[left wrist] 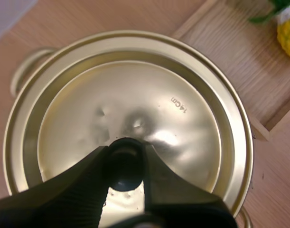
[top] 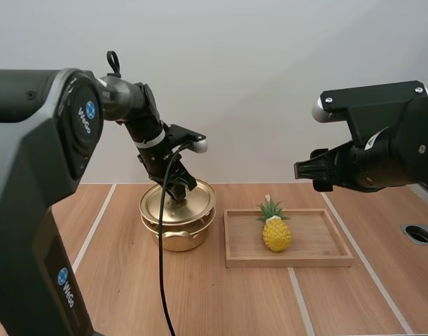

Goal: Open the pot, put the pineapple inside, and close it

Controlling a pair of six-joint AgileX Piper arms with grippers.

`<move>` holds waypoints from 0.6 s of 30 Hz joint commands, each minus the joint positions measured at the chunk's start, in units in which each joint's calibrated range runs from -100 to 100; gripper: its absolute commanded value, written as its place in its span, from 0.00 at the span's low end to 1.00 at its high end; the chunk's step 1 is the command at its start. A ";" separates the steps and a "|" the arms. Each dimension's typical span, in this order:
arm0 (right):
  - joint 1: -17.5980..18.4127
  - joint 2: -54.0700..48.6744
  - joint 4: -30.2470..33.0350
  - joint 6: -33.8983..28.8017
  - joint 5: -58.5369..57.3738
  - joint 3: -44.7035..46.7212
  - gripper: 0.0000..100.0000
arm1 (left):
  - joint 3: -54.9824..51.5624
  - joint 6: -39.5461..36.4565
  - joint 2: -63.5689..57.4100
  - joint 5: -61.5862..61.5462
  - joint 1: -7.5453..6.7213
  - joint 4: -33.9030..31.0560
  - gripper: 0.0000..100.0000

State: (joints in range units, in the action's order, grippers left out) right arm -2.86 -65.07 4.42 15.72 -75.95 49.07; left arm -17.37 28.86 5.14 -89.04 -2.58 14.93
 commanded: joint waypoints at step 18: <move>0.00 24.04 -17.02 12.41 -0.74 -0.42 1.00 | 32.32 -12.06 -33.90 3.69 -0.03 0.11 0.00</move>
State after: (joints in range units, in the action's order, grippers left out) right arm -2.86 -43.72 -11.62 26.87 -77.50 49.07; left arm 11.98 18.24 -26.35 -85.76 -2.58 14.93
